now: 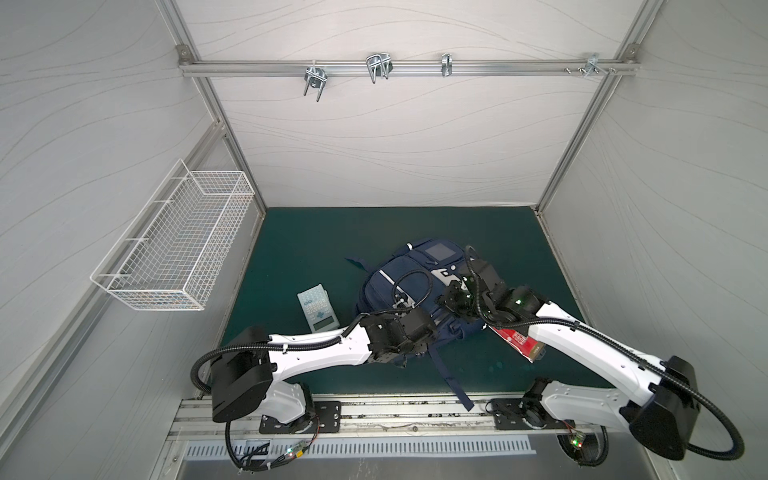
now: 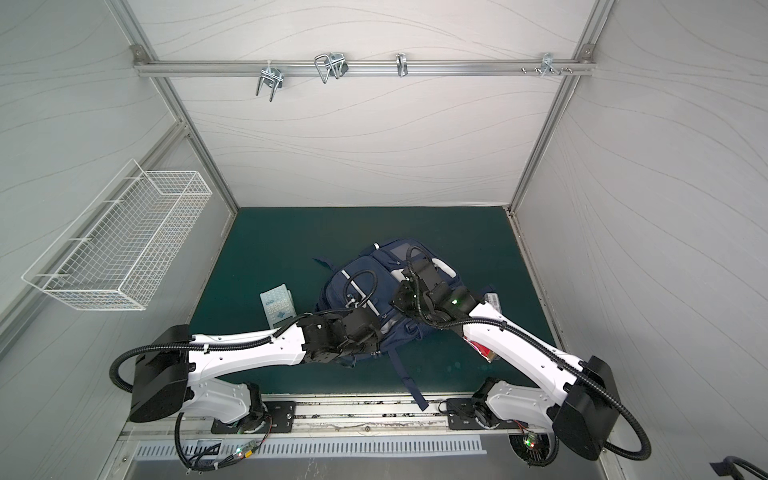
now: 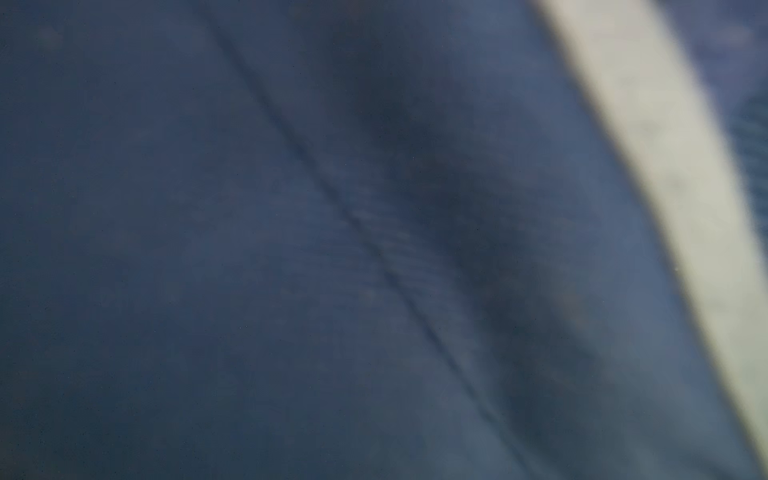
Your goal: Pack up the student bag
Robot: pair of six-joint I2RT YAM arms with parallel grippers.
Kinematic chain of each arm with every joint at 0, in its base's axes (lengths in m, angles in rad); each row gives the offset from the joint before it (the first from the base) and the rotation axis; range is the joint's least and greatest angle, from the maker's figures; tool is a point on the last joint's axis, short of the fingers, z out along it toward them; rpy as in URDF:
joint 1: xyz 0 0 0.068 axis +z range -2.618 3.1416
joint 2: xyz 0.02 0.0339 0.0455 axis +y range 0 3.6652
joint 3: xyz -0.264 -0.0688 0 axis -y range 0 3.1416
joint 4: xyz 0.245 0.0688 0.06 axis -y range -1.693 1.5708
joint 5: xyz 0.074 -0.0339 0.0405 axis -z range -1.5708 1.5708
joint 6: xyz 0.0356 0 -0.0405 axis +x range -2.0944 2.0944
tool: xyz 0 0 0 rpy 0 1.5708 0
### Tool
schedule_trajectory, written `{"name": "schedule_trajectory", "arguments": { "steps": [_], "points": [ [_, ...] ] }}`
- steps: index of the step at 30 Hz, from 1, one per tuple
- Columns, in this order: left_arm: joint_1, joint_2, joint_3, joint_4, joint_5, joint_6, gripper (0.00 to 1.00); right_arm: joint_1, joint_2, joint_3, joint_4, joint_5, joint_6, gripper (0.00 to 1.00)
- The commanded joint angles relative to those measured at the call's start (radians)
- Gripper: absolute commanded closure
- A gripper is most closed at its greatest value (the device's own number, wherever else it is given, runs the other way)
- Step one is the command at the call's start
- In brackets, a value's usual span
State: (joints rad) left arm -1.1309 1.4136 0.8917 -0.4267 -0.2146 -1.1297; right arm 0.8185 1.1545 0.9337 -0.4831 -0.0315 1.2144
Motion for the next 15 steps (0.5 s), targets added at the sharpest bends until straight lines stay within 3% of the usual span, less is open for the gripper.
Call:
{"name": "schedule_trajectory", "arguments": {
  "steps": [1,8,15],
  "points": [
    [0.002,-0.01,0.045,-0.057,-0.087,-0.026,0.7,0.0,-0.052,0.017,0.039,-0.055,0.007,1.0],
    [0.002,-0.087,0.028,-0.152,-0.136,-0.013,0.97,-0.005,-0.075,-0.007,0.034,-0.033,0.003,1.0],
    [0.003,-0.125,0.012,-0.203,-0.157,0.028,1.0,-0.008,-0.051,0.011,0.023,-0.013,-0.014,1.0]
  ]
}}
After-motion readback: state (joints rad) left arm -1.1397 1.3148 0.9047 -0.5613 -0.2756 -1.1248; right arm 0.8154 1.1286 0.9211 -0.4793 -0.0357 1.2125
